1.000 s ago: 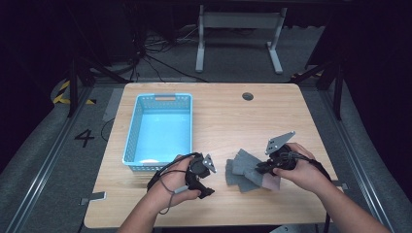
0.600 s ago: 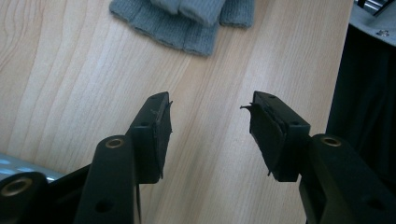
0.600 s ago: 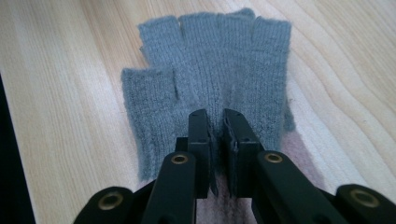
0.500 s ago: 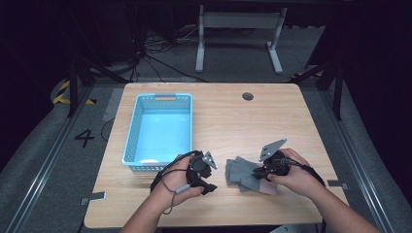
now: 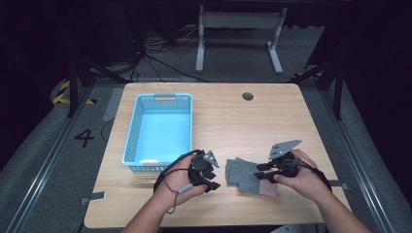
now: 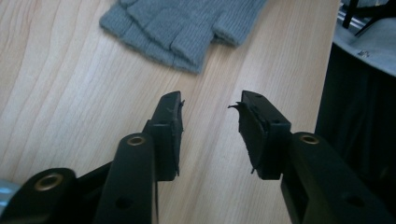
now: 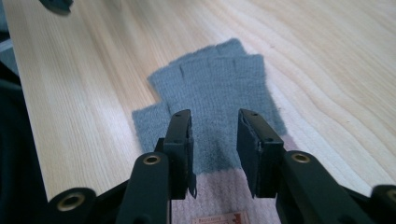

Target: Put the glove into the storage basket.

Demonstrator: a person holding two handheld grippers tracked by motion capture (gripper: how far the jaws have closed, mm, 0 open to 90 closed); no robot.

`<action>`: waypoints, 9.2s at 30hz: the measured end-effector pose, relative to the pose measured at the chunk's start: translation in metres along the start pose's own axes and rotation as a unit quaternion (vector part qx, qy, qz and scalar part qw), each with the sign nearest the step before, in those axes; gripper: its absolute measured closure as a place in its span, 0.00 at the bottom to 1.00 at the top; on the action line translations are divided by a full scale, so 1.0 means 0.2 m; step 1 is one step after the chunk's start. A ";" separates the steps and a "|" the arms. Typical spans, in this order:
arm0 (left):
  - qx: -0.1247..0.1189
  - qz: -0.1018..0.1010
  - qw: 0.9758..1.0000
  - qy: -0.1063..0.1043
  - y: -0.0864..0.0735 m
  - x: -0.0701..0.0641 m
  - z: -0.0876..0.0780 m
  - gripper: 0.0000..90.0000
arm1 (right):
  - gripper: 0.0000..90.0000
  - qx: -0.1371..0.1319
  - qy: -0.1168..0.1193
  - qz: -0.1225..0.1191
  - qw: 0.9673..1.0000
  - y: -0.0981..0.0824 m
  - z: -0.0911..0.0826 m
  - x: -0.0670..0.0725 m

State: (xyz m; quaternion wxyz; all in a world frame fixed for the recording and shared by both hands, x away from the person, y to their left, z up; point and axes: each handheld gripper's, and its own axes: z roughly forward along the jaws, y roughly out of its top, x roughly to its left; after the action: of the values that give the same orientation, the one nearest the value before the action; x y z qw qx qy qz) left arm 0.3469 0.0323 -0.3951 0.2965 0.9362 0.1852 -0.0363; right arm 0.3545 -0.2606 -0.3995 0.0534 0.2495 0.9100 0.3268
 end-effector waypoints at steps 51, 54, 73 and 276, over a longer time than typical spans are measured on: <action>0.036 -0.009 0.999 -0.015 0.09 0.04 0.31 0.76 | 0.73 0.060 -0.053 0.077 0.994 -0.31 -0.10 -0.14; 0.035 -0.011 0.999 -0.014 0.09 0.05 0.33 0.75 | 0.73 0.060 -0.053 0.078 0.994 -0.31 -0.10 -0.14; 0.026 -0.005 1.000 -0.001 0.11 0.04 0.35 0.78 | 0.77 0.059 -0.057 0.067 0.994 -0.30 -0.09 -0.12; -0.040 0.032 0.998 0.044 0.35 0.11 0.00 0.75 | 0.59 -0.019 -0.076 0.143 0.987 -0.33 -0.16 -0.30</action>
State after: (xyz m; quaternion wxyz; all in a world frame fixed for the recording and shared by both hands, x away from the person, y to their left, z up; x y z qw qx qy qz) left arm 0.3926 -0.0127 -0.3610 0.3264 0.9297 0.1691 0.0215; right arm 0.3702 -0.3521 -0.4192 0.0799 0.4004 0.8516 0.3286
